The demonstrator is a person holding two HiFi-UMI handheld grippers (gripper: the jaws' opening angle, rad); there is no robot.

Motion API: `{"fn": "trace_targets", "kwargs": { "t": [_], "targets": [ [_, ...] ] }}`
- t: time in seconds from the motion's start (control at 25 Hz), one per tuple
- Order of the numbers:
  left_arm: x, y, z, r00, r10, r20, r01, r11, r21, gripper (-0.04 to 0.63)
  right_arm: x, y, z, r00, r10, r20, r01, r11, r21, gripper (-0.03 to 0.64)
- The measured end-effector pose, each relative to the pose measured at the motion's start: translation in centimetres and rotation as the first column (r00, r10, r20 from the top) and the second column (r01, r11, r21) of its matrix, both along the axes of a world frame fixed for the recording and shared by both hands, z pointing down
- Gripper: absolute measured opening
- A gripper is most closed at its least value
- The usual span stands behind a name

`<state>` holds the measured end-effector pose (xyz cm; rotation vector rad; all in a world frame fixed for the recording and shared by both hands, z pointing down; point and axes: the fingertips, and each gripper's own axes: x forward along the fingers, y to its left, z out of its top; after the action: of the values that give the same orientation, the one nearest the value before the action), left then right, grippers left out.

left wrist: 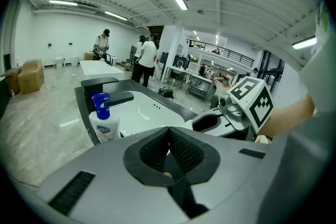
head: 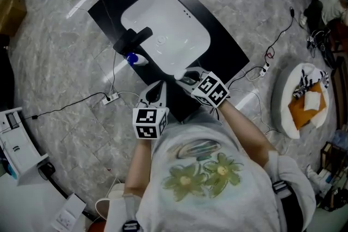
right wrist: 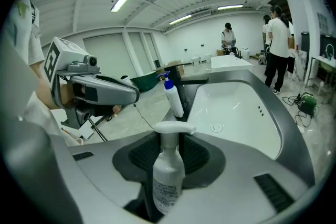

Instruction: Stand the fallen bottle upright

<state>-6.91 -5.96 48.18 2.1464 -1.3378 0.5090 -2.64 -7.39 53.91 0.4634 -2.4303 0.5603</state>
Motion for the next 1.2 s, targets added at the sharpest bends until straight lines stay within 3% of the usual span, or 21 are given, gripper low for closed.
{"fn": "trace_targets", "kwargs": {
  "t": [1.2],
  "targets": [
    [0.7, 2.8, -0.3, 1.0, 0.025, 0.02, -0.025, 1.0, 0.01, 0.018, 0.7, 0.8, -2.7, 0.99, 0.094, 0.109, -0.112, 0.978, 0.177, 0.126]
  ]
}}
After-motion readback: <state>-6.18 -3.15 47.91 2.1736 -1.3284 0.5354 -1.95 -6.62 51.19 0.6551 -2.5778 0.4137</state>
